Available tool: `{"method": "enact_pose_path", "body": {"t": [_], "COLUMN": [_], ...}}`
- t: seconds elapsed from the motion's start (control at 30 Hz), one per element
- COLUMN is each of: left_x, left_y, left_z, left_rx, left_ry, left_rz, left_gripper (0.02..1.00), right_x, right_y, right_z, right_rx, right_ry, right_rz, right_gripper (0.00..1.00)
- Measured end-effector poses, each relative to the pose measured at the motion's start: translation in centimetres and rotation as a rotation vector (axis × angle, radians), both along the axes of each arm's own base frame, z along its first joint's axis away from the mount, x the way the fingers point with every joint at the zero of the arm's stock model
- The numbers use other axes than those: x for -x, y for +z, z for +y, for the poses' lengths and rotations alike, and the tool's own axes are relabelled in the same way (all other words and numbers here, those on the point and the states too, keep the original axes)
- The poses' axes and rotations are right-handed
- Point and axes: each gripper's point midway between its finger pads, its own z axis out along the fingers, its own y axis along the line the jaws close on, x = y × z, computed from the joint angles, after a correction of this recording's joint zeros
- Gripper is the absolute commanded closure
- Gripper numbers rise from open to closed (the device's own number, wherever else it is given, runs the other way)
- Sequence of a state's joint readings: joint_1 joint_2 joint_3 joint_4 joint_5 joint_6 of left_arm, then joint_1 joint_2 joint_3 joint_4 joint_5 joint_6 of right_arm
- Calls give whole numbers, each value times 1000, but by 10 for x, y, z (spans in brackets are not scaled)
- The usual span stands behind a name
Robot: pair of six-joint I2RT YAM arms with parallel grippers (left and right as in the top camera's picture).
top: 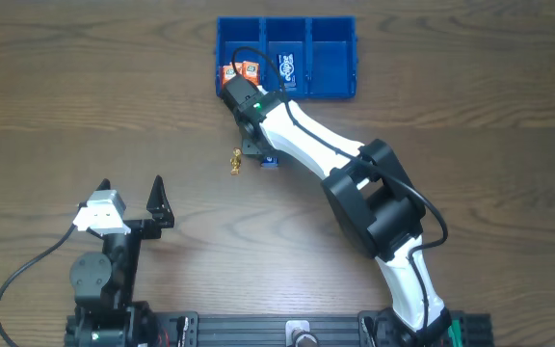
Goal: Sort Candies Into Trays
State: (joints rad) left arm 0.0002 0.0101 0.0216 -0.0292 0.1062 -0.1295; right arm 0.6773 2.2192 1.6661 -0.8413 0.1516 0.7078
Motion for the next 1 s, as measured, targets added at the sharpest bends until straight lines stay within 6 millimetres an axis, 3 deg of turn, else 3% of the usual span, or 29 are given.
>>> {"method": "enact_pose_path", "body": {"t": [0.03,0.1,0.37,0.47,0.57,0.67,0.7,0.73,0.8,0.87,1.0], "left_x": [0,0,0,0,0,0,0,0,0,0,0], "left_y": [0,0,0,0,0,0,0,0,0,0,0], "left_z": [0,0,0,0,0,0,0,0,0,0,0], "left_rx": [0,0,0,0,0,0,0,0,0,0,0], "left_ry": [0,0,0,0,0,0,0,0,0,0,0], "left_rz": [0,0,0,0,0,0,0,0,0,0,0], "left_gripper": [20,20,20,20,20,20,23,20,20,20,20], "right_x": [0,-1,-1,-9,-33,-80,-93,-105,-122,-139,-162], "right_y": [0,1,2,22,87,198,225,248,268,263,215], "right_z": [0,1,0,-5,-11,-17,-20,-25,-34,-44,-46], "right_rx": [-1,-2,-5,-18,-57,-114,-130,-139,-132,-95,-34], "right_ry": [-3,2,-1,7,17,-7,-14,-22,-33,-37,-24], "right_rz": [0,-2,-5,-39,-179,-470,-554,-633,-720,-752,-709], "right_gripper": [853,945,965,965,965,963,963,958,958,958,958]}}
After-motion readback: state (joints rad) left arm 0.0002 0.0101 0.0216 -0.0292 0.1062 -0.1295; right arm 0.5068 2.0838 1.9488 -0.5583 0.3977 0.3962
